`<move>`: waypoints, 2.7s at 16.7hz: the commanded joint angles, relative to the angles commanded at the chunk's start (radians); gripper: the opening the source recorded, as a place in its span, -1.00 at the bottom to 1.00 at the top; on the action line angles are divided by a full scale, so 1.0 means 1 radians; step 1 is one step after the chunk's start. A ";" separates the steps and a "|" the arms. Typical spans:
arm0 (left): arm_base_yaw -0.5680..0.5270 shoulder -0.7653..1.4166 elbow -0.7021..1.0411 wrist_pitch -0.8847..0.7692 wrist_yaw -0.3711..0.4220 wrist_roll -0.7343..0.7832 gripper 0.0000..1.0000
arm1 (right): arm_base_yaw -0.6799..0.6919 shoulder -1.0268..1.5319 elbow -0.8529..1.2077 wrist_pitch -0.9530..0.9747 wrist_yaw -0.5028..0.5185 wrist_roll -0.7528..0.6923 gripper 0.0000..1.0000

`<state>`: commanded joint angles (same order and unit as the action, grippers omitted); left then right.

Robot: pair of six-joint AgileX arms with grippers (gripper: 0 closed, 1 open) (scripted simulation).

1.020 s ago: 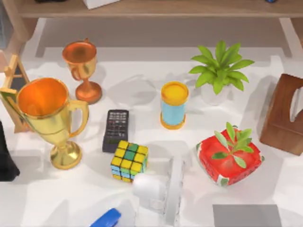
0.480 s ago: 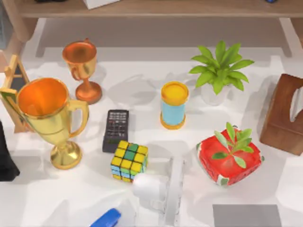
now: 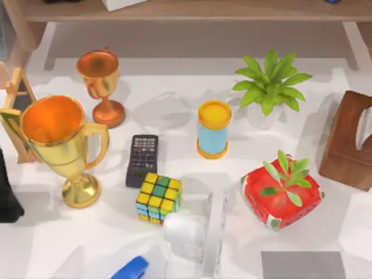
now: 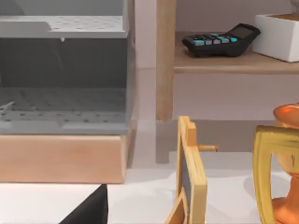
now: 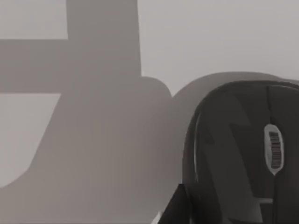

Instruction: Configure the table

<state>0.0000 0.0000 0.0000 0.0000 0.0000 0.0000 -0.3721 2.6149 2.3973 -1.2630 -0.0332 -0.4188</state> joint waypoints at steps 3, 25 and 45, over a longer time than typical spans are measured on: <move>0.000 0.000 0.000 0.000 0.000 0.000 1.00 | 0.000 0.000 0.000 0.000 0.000 0.000 -1.00; 0.000 0.000 0.000 0.000 0.000 0.000 1.00 | -0.056 -0.504 -0.361 0.213 -0.034 0.328 -1.00; 0.000 0.000 0.000 0.000 0.000 0.000 1.00 | 1.082 -1.255 -1.607 0.337 0.073 1.193 -1.00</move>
<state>0.0000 0.0000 0.0000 0.0000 0.0000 0.0000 0.7097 1.3594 0.7904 -0.9263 0.0399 0.7745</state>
